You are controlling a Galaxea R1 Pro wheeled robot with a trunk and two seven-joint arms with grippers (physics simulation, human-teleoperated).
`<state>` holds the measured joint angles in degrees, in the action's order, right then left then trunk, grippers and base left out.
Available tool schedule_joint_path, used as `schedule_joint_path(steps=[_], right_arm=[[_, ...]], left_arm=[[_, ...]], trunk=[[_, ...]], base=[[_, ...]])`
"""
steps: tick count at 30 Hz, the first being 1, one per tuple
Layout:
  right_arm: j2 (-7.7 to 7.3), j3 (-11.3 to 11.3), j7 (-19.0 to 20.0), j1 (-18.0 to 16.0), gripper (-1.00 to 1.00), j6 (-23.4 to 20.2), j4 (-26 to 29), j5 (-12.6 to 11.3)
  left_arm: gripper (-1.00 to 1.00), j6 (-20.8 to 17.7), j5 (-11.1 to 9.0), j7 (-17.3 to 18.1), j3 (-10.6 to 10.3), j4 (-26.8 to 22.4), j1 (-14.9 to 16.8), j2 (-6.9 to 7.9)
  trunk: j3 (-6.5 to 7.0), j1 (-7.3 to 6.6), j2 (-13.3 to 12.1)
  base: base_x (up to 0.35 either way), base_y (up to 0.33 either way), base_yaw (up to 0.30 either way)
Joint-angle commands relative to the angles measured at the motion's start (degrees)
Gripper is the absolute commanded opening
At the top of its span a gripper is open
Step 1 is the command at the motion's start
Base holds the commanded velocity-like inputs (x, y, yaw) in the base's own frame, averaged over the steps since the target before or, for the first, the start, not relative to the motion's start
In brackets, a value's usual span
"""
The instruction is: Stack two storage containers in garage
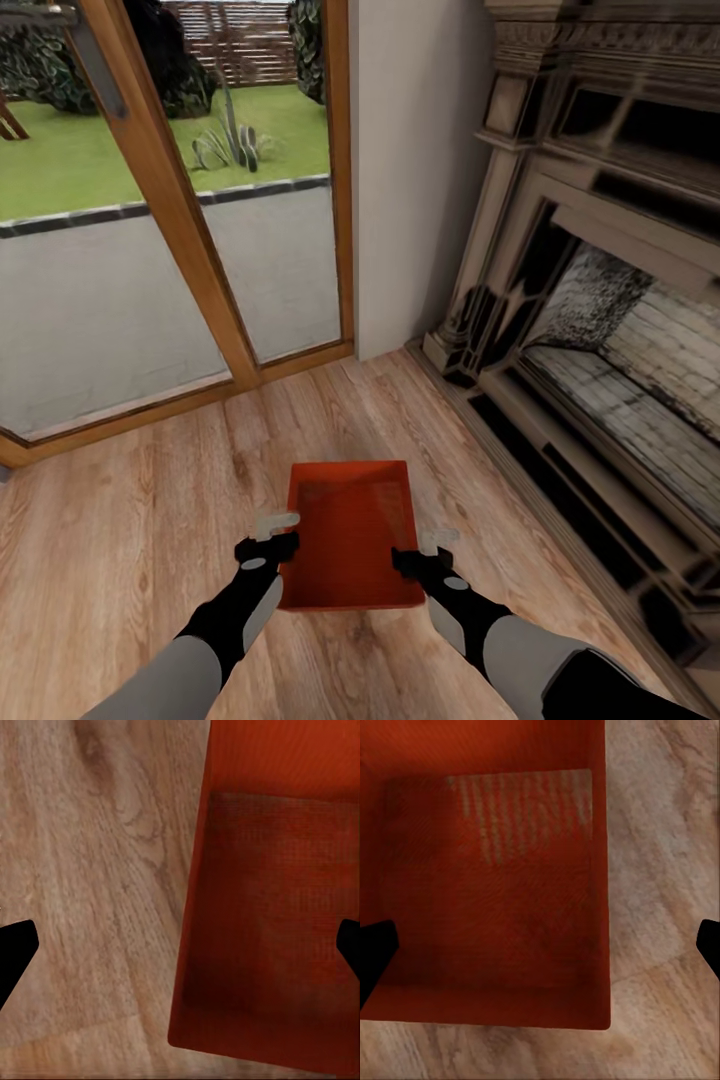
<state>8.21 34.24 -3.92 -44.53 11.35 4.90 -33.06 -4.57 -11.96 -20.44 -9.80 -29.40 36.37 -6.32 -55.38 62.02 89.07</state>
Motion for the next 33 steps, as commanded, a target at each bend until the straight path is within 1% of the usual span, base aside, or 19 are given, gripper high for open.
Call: schedule_joint_path(steps=[1,2,3,8,15,20,33], right_arm=[[-0.07,0.48,-0.74,-0.03,1.0,0.15,0.81,-0.33],[-0.1,0.48,-0.98,-0.03,1.0,0.16,1.11,-0.31],[-0.23,0.43,-2.04,-0.03,1.0,0.16,2.01,-0.31],[-1.08,0.4,-2.59,-0.03,1.0,0.16,3.03,-0.34],[-0.82,0.53,-2.67,-0.03,1.0,0.16,3.34,-0.29],[-0.81,0.82,-2.67,-0.03,1.0,0.07,3.36,-0.01],[-0.78,0.66,-2.67,-0.03,1.0,-0.35,3.36,0.03]], left_arm=[[1.0,-0.26,-0.46,-0.54,-0.48,0.72,0.02,0.07],[1.0,-0.26,-0.4,-0.53,-0.48,1.02,0.02,0.07],[1.0,-0.24,-0.19,-0.5,-0.49,1.87,0.02,0.02],[1.0,-0.18,-0.19,-0.48,-0.49,2.27,0.02,0.07],[1.0,-0.18,-0.17,-0.49,-0.44,2.28,0.02,0.08],[1.0,0.03,-0.17,-0.56,-0.48,2.25,0.02,0.03],[1.0,-0.16,-0.17,-0.57,-0.42,2.17,0.02,-0.01]], trunk=[[-0.22,0.22,0.43],[-0.4,0.44,0.83],[-0.58,0.66,1.24],[-1.48,1.76,3.24],[-2.73,3.3,6.05],[-2.73,3.3,6.05],[-5.07,6.15,11.26]], base=[[0.0,0.0,0.0],[0.0,0.0,0.0],[0.0,0.0,0.0],[0.0,0.0,0.0],[0.0,0.0,0.0],[0.0,0.0,0.0],[0.0,0.0,0.0]])
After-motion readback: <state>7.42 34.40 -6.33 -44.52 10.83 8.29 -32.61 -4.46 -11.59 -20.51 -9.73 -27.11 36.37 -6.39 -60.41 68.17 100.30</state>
